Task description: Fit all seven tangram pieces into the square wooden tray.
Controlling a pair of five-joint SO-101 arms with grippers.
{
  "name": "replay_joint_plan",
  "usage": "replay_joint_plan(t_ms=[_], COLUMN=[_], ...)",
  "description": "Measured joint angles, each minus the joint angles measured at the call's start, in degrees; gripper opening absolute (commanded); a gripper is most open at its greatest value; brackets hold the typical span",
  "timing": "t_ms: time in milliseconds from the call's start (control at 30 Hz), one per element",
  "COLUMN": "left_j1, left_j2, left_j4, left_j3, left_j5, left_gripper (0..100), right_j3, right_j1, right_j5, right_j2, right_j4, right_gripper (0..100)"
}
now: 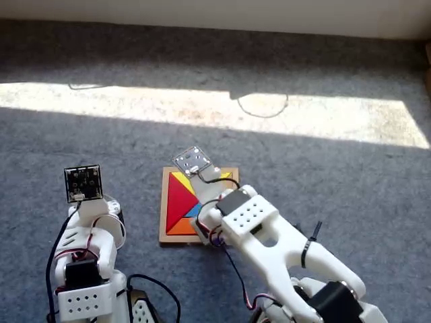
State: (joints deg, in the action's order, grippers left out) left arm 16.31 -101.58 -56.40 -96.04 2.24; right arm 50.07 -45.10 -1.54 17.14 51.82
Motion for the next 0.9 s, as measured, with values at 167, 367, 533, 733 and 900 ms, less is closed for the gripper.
replay_joint_plan(t_ms=[167, 367, 533, 733, 900], left_j1=[0.0, 0.0, 0.0, 0.0, 0.0], left_j2=[0.0, 0.0, 0.0, 0.0, 0.0], left_j4=[0.0, 0.0, 0.0, 0.0, 0.0], left_j3=[0.0, 0.0, 0.0, 0.0, 0.0], left_j5=[0.0, 0.0, 0.0, 0.0, 0.0], left_gripper=[1, 1, 1, 1, 1], right_j3=[-5.36, -9.05, -9.23, -8.44, -5.1], right_j1=[0.18, 0.35, 0.35, -4.66, -8.88], right_j5=[-1.05, -1.05, -1.05, -0.44, 5.45], right_j2=[-2.64, 2.2, 3.43, 3.43, 3.43], right_j4=[2.2, 8.79, 12.92, 17.76, 16.35], right_gripper=[5.1, 5.1, 5.1, 5.2, 5.2])
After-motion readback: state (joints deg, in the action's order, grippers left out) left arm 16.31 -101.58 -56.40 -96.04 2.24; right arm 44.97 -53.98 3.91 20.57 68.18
